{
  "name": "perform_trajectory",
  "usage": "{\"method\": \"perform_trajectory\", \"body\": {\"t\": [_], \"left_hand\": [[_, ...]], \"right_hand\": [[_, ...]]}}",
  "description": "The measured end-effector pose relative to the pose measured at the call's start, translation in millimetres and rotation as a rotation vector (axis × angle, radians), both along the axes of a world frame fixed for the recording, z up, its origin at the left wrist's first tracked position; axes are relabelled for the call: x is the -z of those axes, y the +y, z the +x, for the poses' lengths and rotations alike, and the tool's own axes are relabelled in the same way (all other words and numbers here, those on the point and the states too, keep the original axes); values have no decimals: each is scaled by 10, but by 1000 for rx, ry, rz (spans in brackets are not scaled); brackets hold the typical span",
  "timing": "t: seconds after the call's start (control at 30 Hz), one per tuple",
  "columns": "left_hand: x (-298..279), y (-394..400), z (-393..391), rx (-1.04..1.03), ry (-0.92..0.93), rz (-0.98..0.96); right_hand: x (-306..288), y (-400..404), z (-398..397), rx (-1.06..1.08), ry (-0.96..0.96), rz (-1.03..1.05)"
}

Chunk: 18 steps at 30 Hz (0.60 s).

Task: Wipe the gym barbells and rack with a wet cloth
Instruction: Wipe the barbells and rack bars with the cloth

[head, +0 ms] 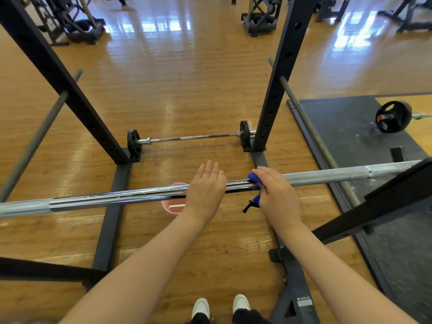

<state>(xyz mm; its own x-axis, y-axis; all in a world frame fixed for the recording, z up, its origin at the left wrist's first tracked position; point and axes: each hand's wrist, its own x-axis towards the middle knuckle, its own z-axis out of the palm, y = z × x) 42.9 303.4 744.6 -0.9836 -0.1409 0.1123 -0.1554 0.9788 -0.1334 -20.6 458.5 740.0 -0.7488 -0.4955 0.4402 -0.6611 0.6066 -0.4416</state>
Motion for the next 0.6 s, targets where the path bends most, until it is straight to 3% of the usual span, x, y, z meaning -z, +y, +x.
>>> {"method": "perform_trajectory", "body": {"t": [0.1, 0.3, 0.6], "left_hand": [[45, -12, -47, 8, -106, -10], [-30, -28, -91, -5, -93, 77], [93, -350, 326, -77, 123, -23]], "right_hand": [[120, 185, 101, 1, 13, 27], [22, 187, -37, 45, -33, -13], [99, 53, 7, -8, 15, -26]]}}
